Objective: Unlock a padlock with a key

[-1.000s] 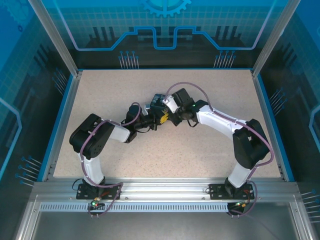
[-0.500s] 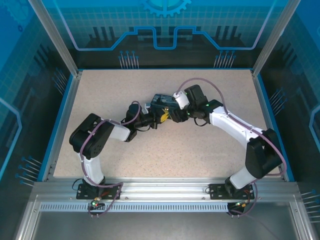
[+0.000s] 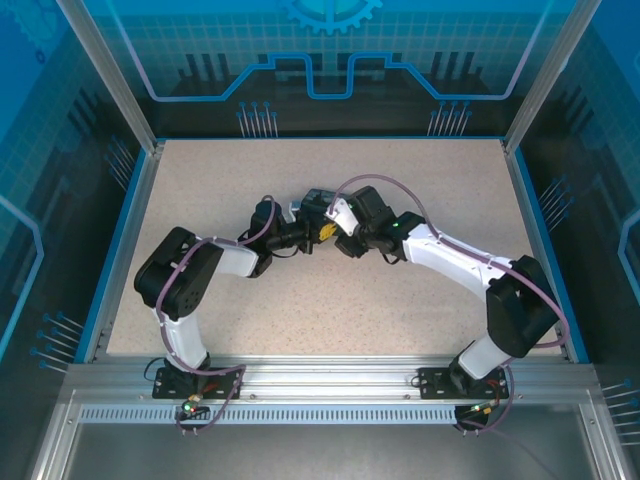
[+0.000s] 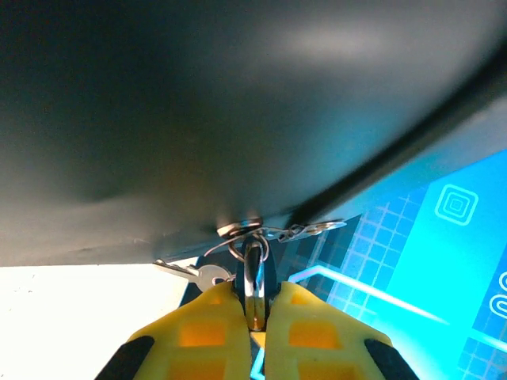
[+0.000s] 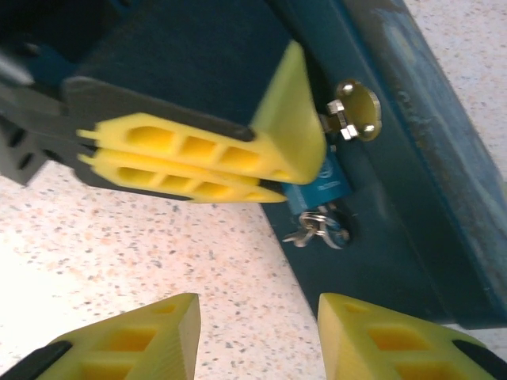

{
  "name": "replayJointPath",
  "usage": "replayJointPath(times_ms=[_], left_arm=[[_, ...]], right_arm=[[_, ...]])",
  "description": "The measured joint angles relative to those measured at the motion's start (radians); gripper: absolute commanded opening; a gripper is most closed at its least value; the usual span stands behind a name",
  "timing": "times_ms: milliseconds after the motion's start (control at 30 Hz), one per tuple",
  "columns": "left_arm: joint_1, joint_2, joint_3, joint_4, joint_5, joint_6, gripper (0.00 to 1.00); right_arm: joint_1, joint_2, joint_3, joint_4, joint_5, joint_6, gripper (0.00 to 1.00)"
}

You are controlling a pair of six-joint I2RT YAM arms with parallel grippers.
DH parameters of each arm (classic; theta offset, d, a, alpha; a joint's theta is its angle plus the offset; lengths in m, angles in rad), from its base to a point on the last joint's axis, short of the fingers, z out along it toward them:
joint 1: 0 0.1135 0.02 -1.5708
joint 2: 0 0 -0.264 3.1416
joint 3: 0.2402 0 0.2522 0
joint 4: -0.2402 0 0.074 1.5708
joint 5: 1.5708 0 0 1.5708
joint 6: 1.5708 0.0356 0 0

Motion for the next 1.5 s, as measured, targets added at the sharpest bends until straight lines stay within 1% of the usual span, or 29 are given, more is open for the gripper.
replayJointPath(times_ms=[133,467,700,767,833,933,1033,1067,1167,1200,1233,1300,1333,1400,1467,1500], left_arm=[[0.0,0.0,0.0,-0.009,0.008,0.003,0.0],[0.0,0.0,0.0,-0.014,0.016,0.004,0.0],[0.0,0.0,0.0,-0.016,0.018,0.004,0.0],[0.0,0.0,0.0,-0.016,0.018,0.004,0.0],[0.0,0.0,0.001,-0.018,0.018,0.005,0.0],[0.002,0.0,0.006,-0.025,0.018,0.008,0.0],[0.007,0.0,0.006,-0.028,0.026,0.01,0.0],[0.007,0.0,0.006,-0.031,0.025,0.011,0.0],[0.008,0.0,0.006,-0.031,0.025,0.011,0.0],[0.008,0.0,0.006,-0.031,0.026,0.011,0.0],[0.008,0.0,0.006,-0.031,0.026,0.011,0.0],[0.008,0.0,0.006,-0.031,0.026,0.011,0.0],[0.008,0.0,0.006,-0.031,0.026,0.011,0.0],[0.008,0.0,0.006,-0.029,0.025,0.011,0.0],[0.008,0.0,0.006,-0.029,0.025,0.014,0.0],[0.008,0.0,0.006,-0.029,0.025,0.02,0.0]], right_arm=[[-0.002,0.011,0.001,0.008,0.026,-0.026,0.43],[-0.004,0.076,0.05,0.008,0.027,-0.054,0.42],[-0.018,0.113,0.079,0.014,0.025,-0.055,0.39],[-0.022,0.122,0.084,0.015,0.023,-0.055,0.35],[-0.026,0.131,0.09,0.016,0.017,-0.057,0.29],[-0.028,0.137,0.093,0.016,0.005,-0.061,0.14],[-0.034,0.137,0.094,0.012,-0.011,-0.058,0.02],[-0.037,0.137,0.095,0.011,-0.024,-0.055,0.0],[-0.055,0.137,0.097,0.006,-0.073,-0.032,0.0],[-0.063,0.137,0.097,0.005,-0.093,-0.025,0.06],[-0.071,0.137,0.097,0.003,-0.115,-0.013,0.18],[-0.086,0.137,0.097,0.001,-0.153,0.014,0.38],[-0.094,0.135,0.097,0.001,-0.176,0.028,0.44],[-0.107,0.122,0.088,0.0,-0.215,0.055,0.52],[-0.124,0.081,0.051,0.01,-0.256,0.09,0.58],[-0.135,0.052,0.027,0.014,-0.275,0.113,0.59]])
